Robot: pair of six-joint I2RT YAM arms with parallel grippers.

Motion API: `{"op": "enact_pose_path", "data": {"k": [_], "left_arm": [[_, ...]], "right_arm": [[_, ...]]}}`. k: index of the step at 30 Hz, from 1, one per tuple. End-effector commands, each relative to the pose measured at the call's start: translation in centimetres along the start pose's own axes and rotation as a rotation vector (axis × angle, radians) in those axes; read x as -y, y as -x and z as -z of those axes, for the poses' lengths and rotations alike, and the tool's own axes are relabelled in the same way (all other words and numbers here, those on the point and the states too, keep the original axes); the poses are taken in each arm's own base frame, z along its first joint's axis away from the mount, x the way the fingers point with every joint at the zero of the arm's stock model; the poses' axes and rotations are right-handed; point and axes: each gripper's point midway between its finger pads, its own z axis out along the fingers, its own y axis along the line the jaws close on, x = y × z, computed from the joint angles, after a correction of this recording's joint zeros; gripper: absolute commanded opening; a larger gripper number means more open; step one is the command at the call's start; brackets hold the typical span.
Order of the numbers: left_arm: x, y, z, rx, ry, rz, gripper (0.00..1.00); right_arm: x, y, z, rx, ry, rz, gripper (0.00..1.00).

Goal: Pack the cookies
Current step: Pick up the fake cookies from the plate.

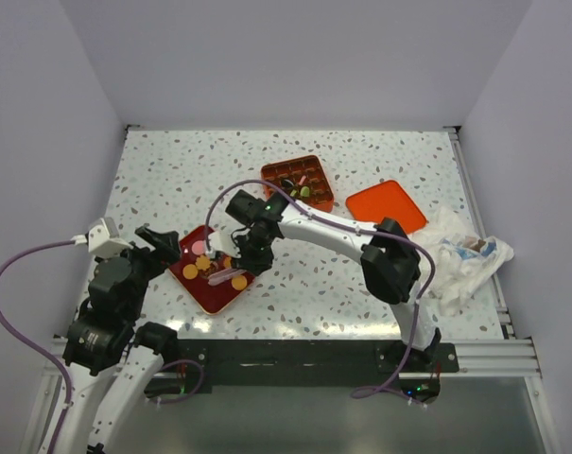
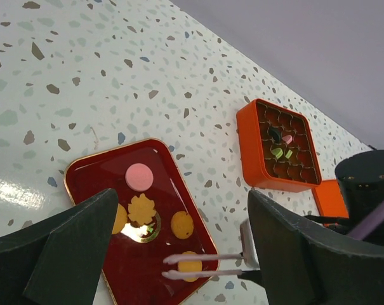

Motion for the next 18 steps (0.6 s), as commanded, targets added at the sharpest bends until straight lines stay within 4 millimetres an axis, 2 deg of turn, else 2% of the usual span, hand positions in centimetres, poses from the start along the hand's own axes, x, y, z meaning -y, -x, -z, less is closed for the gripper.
{"op": "enact_pose_path", "data": {"k": [1, 3, 10, 18], "left_arm": [[0.2, 1.2, 0.8, 0.035, -0.008, 0.02, 0.88], [0.2, 1.2, 0.8, 0.032, -0.005, 0.018, 0.88], [0.1, 1.2, 0.9, 0.029, -0.003, 0.014, 0.89], [0.1, 0.9, 0.7, 0.022, -0.003, 0.01, 0.89]], "right_arm": [[4.7, 2.5, 0.6, 0.057, -0.181, -0.062, 0.28], [5.3, 2.1, -0.2, 0.034, -0.198, -0.091, 0.3], [5.4, 1.4, -1.8, 0.017, -0.201, -0.145, 0.33], [5.6, 1.2, -2.3, 0.018, -0.206, -0.188, 0.38]]}}
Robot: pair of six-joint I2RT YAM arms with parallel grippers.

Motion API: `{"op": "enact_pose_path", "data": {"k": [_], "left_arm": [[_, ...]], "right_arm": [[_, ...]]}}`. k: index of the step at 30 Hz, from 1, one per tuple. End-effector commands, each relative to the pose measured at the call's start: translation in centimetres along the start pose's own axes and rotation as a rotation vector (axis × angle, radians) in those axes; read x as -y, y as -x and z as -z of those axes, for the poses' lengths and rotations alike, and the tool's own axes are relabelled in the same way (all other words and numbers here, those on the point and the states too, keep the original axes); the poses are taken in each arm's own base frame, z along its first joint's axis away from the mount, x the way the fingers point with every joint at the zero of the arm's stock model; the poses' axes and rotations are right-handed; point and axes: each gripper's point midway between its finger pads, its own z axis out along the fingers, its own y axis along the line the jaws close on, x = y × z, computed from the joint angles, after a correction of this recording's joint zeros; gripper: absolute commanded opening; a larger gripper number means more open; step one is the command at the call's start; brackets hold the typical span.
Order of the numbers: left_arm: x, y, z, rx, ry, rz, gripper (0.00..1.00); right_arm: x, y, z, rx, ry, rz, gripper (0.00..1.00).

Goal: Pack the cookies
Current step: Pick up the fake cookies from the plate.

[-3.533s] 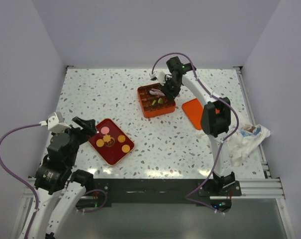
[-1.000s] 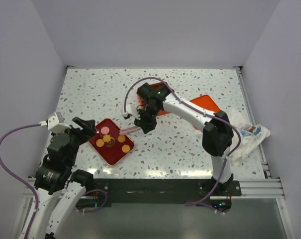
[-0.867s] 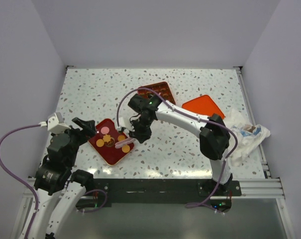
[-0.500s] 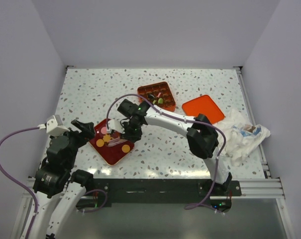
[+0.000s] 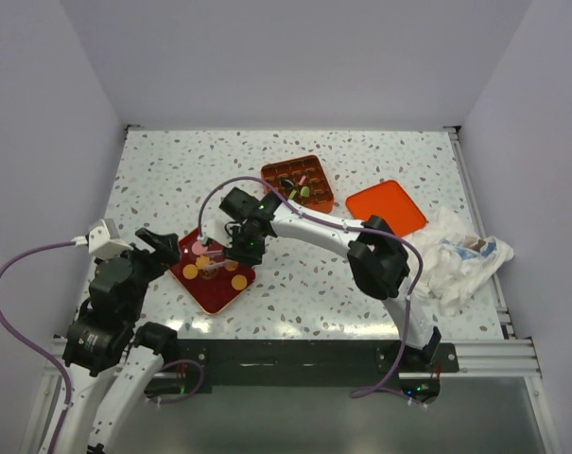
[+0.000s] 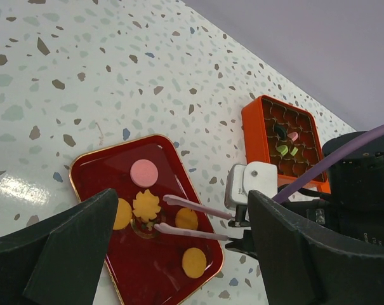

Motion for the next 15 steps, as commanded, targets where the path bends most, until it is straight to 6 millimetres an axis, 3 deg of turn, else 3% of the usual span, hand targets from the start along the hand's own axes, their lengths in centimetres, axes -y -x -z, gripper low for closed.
{"op": "enact_pose_path", "data": {"k": [1, 15], "left_arm": [[0.5, 1.2, 0.5, 0.034, -0.02, 0.016, 0.89], [0.4, 1.1, 0.5, 0.038, -0.017, 0.03, 0.89]], "right_arm": [[0.9, 1.2, -0.1, 0.038, -0.04, -0.027, 0.39], [0.7, 0.2, -1.6, 0.001, -0.026, -0.055, 0.43]]}}
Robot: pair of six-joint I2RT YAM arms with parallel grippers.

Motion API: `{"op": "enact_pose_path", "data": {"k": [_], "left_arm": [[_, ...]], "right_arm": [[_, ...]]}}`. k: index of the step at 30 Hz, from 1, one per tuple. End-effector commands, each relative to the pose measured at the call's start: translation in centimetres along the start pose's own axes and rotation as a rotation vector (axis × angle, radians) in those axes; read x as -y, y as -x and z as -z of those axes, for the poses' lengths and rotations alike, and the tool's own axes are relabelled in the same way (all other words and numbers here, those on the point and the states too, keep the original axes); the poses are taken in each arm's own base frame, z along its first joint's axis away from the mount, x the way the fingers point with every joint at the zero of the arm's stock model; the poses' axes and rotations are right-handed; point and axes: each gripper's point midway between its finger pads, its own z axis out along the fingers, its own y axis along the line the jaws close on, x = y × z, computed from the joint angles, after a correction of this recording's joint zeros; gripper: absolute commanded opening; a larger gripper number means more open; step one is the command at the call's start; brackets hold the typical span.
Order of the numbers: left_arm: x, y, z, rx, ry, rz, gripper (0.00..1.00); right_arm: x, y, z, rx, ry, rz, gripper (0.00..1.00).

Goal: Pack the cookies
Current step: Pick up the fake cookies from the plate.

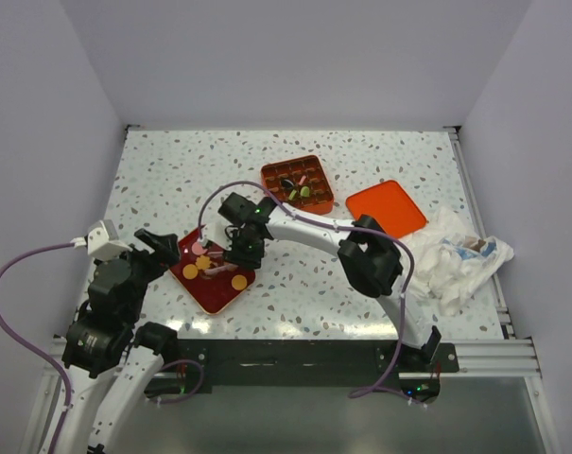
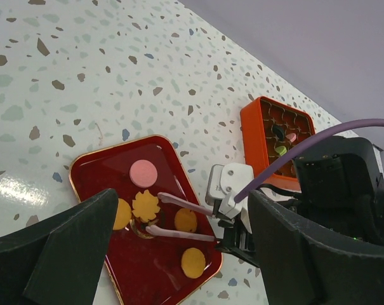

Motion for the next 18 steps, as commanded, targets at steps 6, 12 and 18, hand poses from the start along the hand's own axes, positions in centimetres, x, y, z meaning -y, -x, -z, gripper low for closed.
{"op": "enact_pose_path", "data": {"k": [6, 12, 18], "left_arm": [[0.5, 0.9, 0.3, 0.029, -0.013, 0.027, 0.89], [0.5, 0.9, 0.2, 0.027, -0.013, 0.026, 0.89], [0.5, 1.0, 0.2, 0.028, -0.012, 0.026, 0.89]], "right_arm": [[0.6, 1.7, 0.3, 0.043, -0.017, -0.006, 0.46], [0.5, 2.3, -0.2, 0.048, -0.005, -0.006, 0.46], [0.4, 2.5, -0.7, 0.044, -0.007, -0.004, 0.43]]}}
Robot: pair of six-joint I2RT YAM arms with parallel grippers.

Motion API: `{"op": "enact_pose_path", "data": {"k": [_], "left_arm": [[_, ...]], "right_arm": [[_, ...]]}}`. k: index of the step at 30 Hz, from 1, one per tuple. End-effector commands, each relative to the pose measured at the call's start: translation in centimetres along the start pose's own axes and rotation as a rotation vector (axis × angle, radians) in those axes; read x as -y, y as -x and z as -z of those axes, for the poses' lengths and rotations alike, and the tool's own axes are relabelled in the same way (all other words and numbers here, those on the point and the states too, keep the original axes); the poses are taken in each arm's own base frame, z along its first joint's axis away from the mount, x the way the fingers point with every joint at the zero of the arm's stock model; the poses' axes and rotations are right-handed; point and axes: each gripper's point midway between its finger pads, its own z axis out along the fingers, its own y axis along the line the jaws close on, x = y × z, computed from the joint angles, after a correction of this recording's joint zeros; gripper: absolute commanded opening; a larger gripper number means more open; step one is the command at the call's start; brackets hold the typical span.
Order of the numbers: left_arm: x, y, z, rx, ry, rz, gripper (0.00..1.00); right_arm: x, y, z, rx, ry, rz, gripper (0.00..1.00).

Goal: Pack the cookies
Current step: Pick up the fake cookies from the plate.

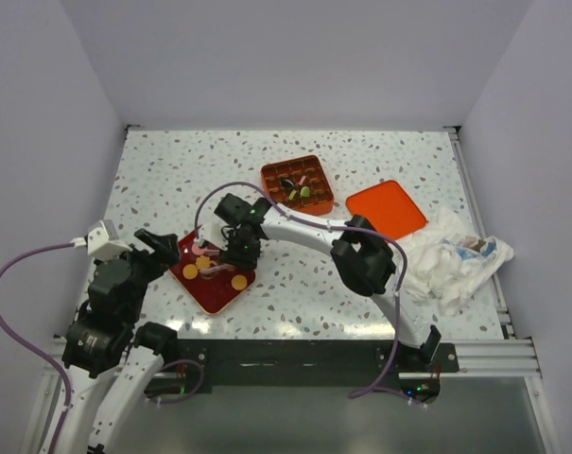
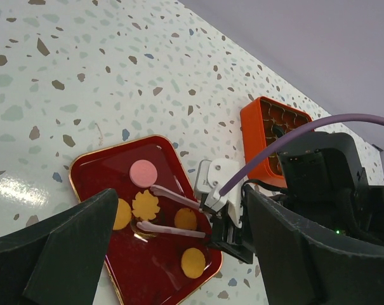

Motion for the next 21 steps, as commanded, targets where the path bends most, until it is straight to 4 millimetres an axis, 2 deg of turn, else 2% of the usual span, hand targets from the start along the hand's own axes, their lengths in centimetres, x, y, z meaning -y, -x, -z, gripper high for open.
{"op": "enact_pose_path", "data": {"k": [1, 9, 12, 17, 21], "left_arm": [[0.6, 1.0, 0.2, 0.029, -0.013, 0.026, 0.89], [0.6, 1.0, 0.1, 0.028, -0.01, 0.023, 0.89], [0.7, 1.0, 0.0, 0.027, -0.011, 0.022, 0.89], [0.7, 1.0, -0.1, 0.03, -0.014, 0.021, 0.89], [0.8, 1.0, -0.2, 0.031, -0.017, 0.016, 0.89]], "right_arm": [[0.1, 1.9, 0.8, 0.047, -0.013, 0.003, 0.43], [-0.3, 2.2, 1.5, 0.066, -0.001, 0.013, 0.22], [-0.2, 2.4, 2.6, 0.085, -0.012, 0.02, 0.17], [0.0, 2.8, 6.1, 0.142, -0.014, 0.026, 0.11], [1.8, 1.6, 9.5, 0.175, -0.025, -0.006, 0.1]]}}
